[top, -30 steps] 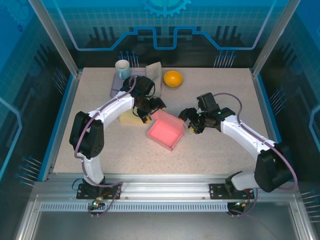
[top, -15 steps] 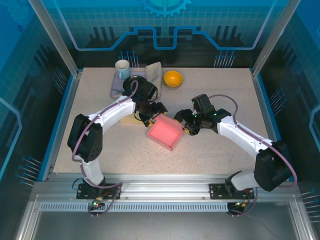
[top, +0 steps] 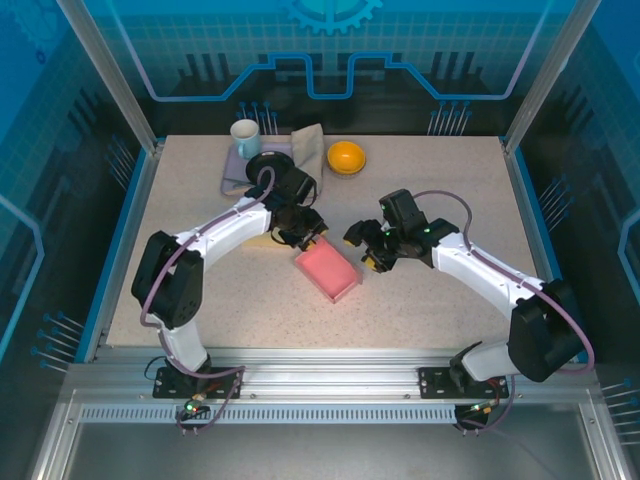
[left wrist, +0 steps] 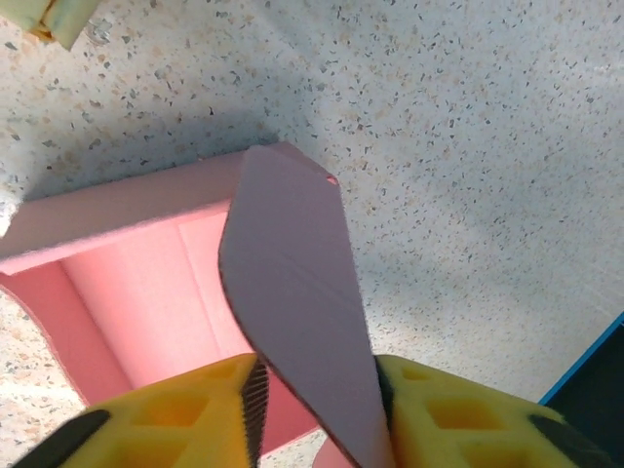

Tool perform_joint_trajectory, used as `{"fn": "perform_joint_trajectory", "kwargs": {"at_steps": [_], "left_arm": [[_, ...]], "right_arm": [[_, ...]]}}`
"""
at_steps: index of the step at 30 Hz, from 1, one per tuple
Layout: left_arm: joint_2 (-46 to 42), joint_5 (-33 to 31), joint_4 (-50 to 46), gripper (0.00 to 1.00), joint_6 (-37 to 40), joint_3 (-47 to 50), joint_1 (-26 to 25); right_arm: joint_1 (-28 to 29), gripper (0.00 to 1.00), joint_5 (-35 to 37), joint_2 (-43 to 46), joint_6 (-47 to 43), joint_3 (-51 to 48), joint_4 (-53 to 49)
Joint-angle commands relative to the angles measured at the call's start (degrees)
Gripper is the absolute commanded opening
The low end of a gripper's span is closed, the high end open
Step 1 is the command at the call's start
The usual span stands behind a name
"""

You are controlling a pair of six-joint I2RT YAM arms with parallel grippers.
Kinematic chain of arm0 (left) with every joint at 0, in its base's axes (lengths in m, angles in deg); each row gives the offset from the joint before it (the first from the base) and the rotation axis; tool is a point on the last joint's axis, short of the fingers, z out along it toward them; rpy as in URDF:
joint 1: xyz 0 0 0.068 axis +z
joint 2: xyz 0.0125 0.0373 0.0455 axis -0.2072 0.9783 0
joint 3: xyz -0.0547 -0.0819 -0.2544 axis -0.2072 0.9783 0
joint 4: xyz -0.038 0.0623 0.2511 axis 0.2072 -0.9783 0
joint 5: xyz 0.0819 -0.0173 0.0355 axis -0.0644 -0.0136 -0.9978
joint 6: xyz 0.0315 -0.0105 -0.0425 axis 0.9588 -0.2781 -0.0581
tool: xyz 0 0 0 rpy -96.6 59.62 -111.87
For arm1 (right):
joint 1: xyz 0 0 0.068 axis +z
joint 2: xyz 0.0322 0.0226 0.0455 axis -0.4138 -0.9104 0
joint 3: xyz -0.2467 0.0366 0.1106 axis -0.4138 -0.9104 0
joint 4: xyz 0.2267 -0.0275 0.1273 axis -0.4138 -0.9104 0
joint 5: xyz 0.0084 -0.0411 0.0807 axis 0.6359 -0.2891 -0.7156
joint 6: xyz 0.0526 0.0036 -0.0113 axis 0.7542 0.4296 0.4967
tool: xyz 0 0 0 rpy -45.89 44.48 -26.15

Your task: Fold the paper box

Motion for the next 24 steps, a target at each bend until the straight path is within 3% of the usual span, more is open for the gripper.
{"fn": "perform_joint_trajectory", "kwargs": {"at_steps": [1,8,24], "left_arm": [[-2.5,-1.3,1.6,0.27,-4.8,1.8,-0.4],[-4.1,-3.1,2.1,0.00,-10.0,3.6,-1.0],[-6.9,-6.6,2.9,0.00,-13.8,6.1,-2.5]], "right_arm": [[1.3,0.67,-0.1,-0.2,0.0,-1.2,-0.2],[1.9,0.67,0.5,1.0,0.3,-2.8,0.3],[3.9,0.67,-3.2,1.3,8.1,-5.7,7.4]]}}
